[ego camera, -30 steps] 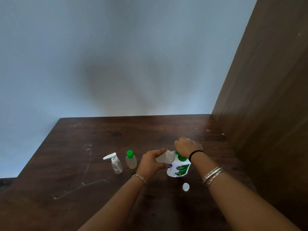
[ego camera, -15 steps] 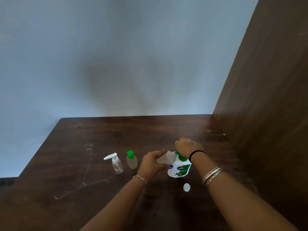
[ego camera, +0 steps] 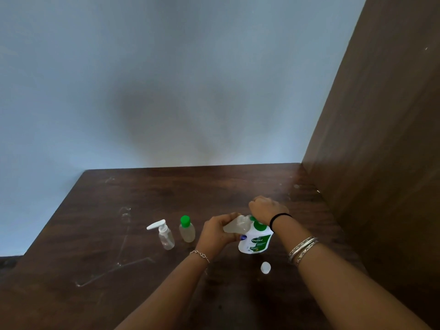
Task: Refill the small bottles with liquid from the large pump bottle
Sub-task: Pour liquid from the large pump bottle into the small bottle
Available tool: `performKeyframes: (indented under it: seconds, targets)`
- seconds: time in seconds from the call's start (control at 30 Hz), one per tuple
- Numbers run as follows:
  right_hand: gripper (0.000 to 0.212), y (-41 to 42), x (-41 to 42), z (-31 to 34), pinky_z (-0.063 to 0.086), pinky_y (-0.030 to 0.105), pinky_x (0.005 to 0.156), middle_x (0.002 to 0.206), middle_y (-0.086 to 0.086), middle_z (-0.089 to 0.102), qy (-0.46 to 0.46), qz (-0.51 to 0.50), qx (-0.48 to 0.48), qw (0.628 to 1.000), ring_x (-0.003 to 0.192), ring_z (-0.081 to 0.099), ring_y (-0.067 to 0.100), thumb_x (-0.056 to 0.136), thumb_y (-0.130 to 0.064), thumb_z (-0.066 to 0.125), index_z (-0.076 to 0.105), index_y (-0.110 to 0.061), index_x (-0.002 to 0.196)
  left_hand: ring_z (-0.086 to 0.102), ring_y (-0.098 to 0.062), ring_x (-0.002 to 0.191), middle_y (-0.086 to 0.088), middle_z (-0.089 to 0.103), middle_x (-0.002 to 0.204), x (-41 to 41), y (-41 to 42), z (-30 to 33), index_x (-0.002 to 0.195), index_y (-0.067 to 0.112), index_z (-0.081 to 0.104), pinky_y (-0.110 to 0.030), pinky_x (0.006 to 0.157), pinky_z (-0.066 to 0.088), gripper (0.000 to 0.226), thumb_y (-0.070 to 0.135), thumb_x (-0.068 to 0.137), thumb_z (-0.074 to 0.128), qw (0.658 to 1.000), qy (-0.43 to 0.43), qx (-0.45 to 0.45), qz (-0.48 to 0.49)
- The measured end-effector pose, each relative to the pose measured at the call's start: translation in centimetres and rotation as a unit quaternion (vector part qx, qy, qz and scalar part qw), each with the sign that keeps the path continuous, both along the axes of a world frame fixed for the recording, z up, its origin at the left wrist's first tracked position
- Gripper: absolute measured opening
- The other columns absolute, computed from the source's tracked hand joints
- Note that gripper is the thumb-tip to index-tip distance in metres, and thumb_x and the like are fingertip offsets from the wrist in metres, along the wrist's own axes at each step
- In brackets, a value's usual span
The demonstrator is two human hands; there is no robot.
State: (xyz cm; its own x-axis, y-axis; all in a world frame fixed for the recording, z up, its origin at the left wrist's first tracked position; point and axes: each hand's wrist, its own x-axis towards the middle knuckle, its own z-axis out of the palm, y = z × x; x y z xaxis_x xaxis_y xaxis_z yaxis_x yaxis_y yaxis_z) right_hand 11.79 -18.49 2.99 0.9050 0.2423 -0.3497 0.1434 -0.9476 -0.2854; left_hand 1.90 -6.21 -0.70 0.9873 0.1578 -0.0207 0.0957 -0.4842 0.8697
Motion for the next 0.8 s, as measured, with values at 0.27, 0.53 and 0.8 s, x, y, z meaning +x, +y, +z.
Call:
performKeyframes:
  seconds: [0.27, 0.53, 0.8]
  targets:
    - [0.035, -0.17, 0.05, 0.22, 0.04, 0.039, 0.088, 0.125, 0.013, 0.056, -0.001, -0.007, -0.004, 1.0, 0.108, 0.055, 0.03, 0.091, -0.026, 0.032, 0.055, -0.014, 0.114, 0.054, 0.001, 0.1, 0.004, 0.067, 0.11, -0.01, -0.01, -0.13, 0.116, 0.018, 0.062, 0.007, 0.071, 0.036, 0.056, 0.016, 0.063, 0.081, 1.0, 0.005, -0.005, 0.0]
    - [0.035, -0.11, 0.05, 0.14, 0.039, 0.037, 0.086, 0.124, 0.014, 0.057, -0.016, -0.02, 0.005, 1.0, 0.107, 0.056, 0.03, 0.092, -0.027, 0.031, 0.056, -0.015, 0.113, 0.053, 0.002, 0.1, 0.007, 0.065, 0.109, 0.19, -0.03, 0.09, 0.117, 0.018, 0.061, 0.008, 0.071, 0.035, 0.055, 0.015, 0.065, 0.08, 1.0, -0.002, 0.003, -0.007]
    - [0.036, -0.06, -0.14, 0.07, 0.038, 0.035, 0.082, 0.122, 0.014, 0.058, -0.016, -0.015, -0.011, 1.0, 0.105, 0.056, 0.029, 0.091, -0.027, 0.032, 0.058, -0.013, 0.114, 0.054, 0.002, 0.097, 0.014, 0.062, 0.101, 0.0, 0.01, 0.07, 0.115, 0.019, 0.063, 0.008, 0.069, 0.035, 0.053, 0.017, 0.065, 0.08, 1.0, -0.004, 0.01, -0.004]
